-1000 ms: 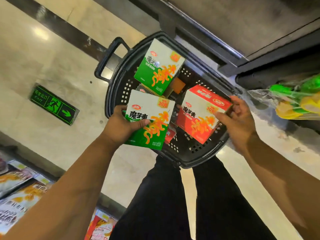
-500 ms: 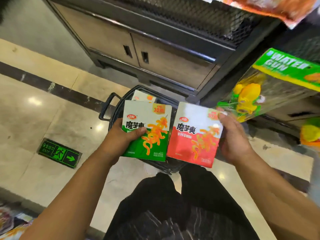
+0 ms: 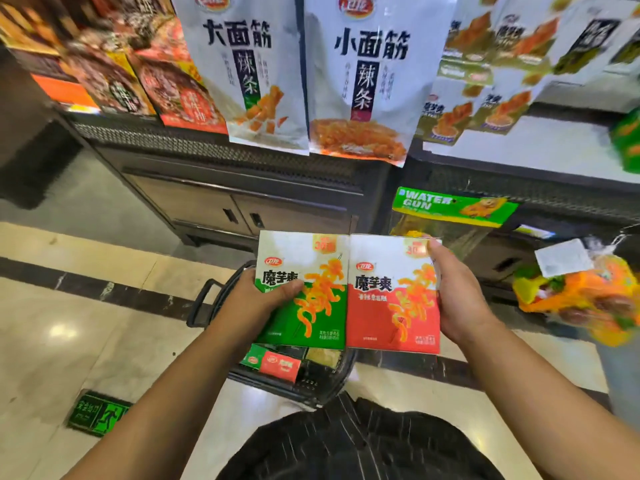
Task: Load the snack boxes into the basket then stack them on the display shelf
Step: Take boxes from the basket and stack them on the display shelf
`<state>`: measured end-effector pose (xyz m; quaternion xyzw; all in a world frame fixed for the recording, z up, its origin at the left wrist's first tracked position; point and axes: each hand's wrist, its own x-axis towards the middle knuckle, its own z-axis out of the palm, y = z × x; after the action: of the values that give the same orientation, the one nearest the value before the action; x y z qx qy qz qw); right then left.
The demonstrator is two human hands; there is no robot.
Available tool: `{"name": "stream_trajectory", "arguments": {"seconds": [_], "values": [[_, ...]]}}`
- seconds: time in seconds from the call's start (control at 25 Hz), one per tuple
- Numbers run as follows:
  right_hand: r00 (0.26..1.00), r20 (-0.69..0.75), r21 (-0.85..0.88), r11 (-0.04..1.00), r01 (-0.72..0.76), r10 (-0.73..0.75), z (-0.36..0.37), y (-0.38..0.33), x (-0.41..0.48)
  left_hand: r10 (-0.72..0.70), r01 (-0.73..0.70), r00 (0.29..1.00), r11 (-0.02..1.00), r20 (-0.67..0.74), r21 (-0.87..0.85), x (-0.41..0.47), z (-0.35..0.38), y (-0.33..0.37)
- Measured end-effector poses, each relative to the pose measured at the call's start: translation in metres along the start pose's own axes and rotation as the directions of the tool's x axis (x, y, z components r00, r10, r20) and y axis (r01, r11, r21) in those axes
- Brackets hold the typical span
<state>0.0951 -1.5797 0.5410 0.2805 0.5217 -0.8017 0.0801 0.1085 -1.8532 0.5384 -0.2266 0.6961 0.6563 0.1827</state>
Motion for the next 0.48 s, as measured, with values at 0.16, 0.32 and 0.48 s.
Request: {"name": "stream_trajectory", "arguments": {"seconds": [0.16,0.32,0.48], "values": [[0.995,0.081,-0.066,0.995,0.071,-0.065,-0.049,-0.046,-0.015,0.053,-0.053,0.999,0.998,0.000,0.045,-0.022,0.060,0.024],[0.988,0.104,-0.074,0.990,0.118,-0.111,-0.111,-0.103,-0.028,0.110,-0.111,0.993,0.993,0.032,0.041,-0.040,0.133,0.055],[0.981,0.083,-0.046,0.983,0.179,-0.175,-0.170,-0.153,-0.032,0.167,-0.168,0.984,0.986,0.054,0.009,-0.053,0.202,0.078]]}}
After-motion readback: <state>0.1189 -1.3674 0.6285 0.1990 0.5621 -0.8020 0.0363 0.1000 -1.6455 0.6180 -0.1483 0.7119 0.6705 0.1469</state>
